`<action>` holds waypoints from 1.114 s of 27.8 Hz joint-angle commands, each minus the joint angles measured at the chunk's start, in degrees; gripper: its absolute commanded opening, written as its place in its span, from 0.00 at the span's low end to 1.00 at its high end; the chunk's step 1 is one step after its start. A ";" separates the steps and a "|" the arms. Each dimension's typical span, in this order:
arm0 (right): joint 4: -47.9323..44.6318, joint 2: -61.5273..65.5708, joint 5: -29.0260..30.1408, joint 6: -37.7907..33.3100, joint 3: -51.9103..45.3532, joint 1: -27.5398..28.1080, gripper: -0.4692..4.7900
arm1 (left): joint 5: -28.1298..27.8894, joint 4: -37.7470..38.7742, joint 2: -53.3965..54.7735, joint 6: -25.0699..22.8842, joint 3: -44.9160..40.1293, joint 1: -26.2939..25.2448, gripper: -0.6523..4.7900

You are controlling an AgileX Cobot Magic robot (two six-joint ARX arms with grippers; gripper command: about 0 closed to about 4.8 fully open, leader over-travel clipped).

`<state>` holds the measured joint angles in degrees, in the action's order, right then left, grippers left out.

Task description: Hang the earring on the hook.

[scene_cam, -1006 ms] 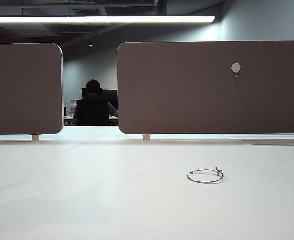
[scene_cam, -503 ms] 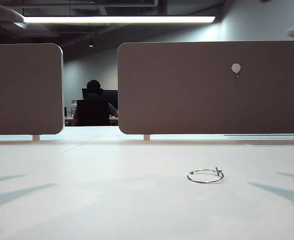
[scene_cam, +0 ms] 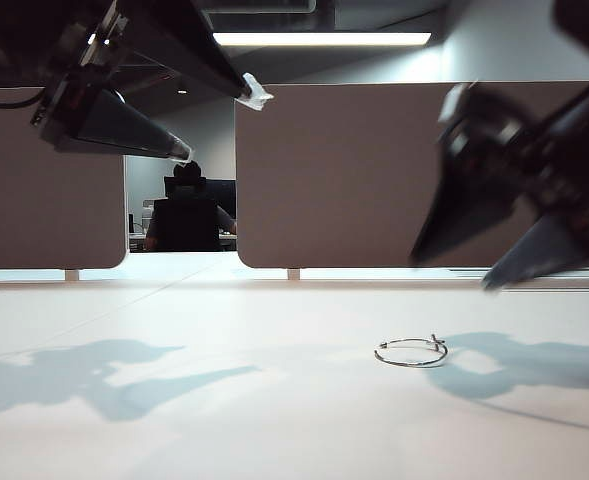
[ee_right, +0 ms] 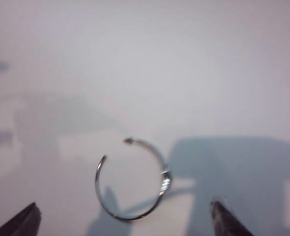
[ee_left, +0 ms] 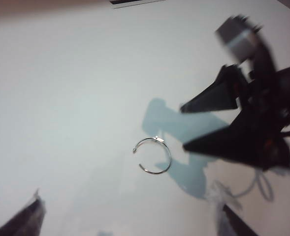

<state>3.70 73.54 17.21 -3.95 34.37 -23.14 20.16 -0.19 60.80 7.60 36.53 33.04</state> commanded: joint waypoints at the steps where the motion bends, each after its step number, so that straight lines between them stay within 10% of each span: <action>1: -1.42 4.87 -5.97 1.20 0.17 -2.67 0.97 | -0.50 -0.37 -0.07 -1.60 0.31 -0.09 1.00; 9: -0.98 11.32 -11.37 0.96 0.17 -3.87 0.94 | -0.70 4.39 -0.17 -1.79 0.31 -0.22 1.00; 12: 1.31 11.45 -14.10 0.98 0.15 -3.91 0.52 | -0.74 5.46 -0.17 -1.84 0.31 -0.20 1.00; 17: 1.86 12.28 -16.09 1.25 0.13 -3.93 0.72 | -0.96 5.86 -0.17 -1.84 0.31 -0.20 1.00; 25: 3.04 14.82 -15.78 1.22 0.13 -3.93 0.11 | -1.05 6.12 -0.20 -1.84 0.31 -0.20 1.00; 31: -0.37 14.53 -15.72 1.20 0.20 -3.91 0.08 | -1.11 6.21 -0.20 -3.74 0.31 -0.22 1.00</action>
<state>-1.83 87.07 1.19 -2.57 35.75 -26.96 19.25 6.37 60.80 4.99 36.53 32.82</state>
